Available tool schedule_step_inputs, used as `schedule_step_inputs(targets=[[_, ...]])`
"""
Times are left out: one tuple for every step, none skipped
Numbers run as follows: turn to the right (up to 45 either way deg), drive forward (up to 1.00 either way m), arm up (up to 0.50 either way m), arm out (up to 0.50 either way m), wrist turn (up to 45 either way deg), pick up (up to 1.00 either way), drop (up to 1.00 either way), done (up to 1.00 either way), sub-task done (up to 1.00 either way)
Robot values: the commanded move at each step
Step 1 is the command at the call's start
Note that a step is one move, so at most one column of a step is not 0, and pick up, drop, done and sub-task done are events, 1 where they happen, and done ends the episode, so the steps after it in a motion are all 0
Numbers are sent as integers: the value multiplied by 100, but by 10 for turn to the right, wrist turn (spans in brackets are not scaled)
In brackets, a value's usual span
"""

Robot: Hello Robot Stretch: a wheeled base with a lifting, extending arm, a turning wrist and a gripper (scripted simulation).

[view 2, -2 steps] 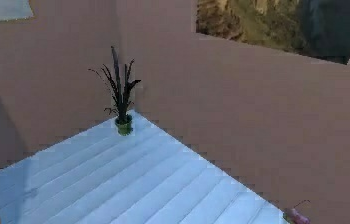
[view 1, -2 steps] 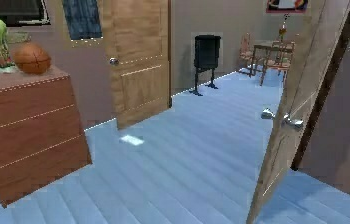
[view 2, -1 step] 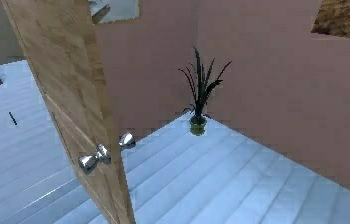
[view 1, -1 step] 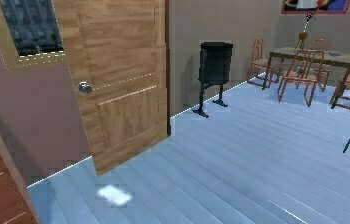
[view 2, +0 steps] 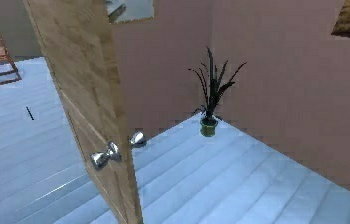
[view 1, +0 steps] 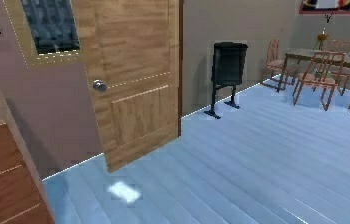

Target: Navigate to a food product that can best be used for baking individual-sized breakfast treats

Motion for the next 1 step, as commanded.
schedule_step_inputs(targets=[[0, 35, 0, 0, 0, 0, 0, 0, 0]])
